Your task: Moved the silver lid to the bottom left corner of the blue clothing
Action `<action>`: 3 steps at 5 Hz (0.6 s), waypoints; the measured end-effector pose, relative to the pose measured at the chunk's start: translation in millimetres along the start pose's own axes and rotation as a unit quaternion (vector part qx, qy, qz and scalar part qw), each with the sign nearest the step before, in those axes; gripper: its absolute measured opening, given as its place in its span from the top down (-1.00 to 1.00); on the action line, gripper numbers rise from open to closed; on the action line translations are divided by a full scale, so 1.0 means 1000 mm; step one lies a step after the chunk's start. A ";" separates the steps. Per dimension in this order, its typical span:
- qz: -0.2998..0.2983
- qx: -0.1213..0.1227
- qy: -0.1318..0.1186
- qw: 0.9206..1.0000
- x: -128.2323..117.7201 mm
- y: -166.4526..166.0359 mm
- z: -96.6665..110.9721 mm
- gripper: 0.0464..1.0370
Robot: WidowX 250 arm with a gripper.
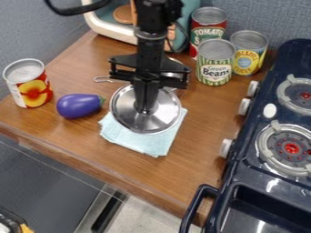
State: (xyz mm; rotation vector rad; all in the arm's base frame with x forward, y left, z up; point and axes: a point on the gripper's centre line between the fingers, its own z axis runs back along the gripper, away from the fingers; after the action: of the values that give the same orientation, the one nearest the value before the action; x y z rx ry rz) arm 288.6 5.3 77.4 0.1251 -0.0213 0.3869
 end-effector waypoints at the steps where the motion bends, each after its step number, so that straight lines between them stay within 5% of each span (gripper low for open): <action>1: 0.125 -0.006 0.009 0.992 0.001 -0.001 0.005 0.99; 2: 0.250 -0.026 0.014 0.968 0.006 0.000 -0.003 0.99; 3: 0.372 -0.070 0.017 0.925 -0.001 0.012 -0.025 0.99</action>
State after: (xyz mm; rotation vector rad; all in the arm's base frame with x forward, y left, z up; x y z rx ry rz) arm 282.7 19.4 53.9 -0.0393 -0.0635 1.1466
